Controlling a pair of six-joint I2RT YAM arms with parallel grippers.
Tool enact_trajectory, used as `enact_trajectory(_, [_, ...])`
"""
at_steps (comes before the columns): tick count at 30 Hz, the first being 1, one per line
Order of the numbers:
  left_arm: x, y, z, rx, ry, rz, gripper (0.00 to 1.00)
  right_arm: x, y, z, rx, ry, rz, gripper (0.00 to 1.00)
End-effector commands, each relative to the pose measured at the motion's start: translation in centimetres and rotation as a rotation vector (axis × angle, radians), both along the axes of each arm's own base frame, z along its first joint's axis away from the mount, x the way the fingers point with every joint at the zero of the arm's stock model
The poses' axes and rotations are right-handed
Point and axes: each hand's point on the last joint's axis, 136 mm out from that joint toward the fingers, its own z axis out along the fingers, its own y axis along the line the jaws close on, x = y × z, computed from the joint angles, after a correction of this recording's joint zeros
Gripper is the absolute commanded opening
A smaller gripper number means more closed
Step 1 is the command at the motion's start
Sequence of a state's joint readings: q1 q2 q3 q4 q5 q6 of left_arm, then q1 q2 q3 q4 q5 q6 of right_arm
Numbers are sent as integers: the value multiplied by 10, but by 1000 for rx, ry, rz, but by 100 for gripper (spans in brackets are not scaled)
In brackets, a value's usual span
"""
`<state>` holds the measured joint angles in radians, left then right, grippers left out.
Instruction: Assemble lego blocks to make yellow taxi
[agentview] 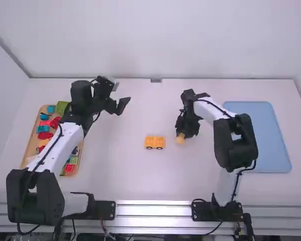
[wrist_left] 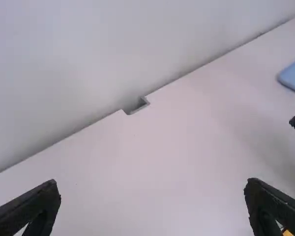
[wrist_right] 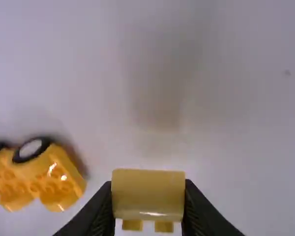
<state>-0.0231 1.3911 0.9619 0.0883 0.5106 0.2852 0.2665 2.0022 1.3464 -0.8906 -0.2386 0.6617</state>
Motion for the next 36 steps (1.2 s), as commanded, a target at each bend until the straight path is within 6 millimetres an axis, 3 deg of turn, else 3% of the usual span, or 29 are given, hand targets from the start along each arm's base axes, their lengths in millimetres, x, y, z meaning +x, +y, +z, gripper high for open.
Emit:
enact_trajectory(1, [-1, -1, -3, -5, 8, 2, 99, -8, -4, -6, -33, 119, -347, 0])
enact_trajectory(9, [-2, -2, -4, -9, 17, -5, 99, -14, -6, -11, -103, 280, -883, 0])
enact_trajectory(14, [-3, -2, -5, -7, 21, -5, 99, -1, 4, -20, -16, 241, -899, 0])
enact_trajectory(19, [-3, -2, -5, -7, 20, -4, 99, -9, 5, -32, -21, 287, -1006, 0])
enact_trajectory(29, [-3, -2, -8, -7, 17, -4, 99, -10, 5, -32, -24, 287, -1008, 22])
enact_trajectory(36, [-3, -2, -8, -8, 15, -4, 99, -10, 3, -33, -36, 277, -1009, 31])
